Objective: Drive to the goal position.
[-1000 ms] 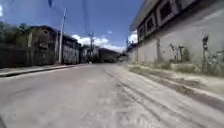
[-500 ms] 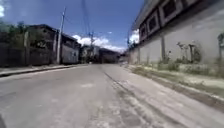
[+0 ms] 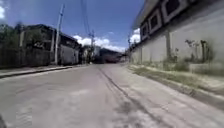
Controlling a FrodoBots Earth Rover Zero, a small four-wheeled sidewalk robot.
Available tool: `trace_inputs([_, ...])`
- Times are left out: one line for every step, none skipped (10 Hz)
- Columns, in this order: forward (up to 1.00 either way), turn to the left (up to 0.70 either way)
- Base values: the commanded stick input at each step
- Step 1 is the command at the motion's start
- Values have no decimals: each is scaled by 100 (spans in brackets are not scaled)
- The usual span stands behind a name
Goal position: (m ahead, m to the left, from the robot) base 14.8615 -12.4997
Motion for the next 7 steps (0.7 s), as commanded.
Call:
trace_inputs([100, 12])
trace_inputs([100, 6])
trace_inputs([100, 3])
trace_inputs([100, 3])
trace_inputs([100, 18])
trace_inputs([100, 25])
trace_inputs([100, 22])
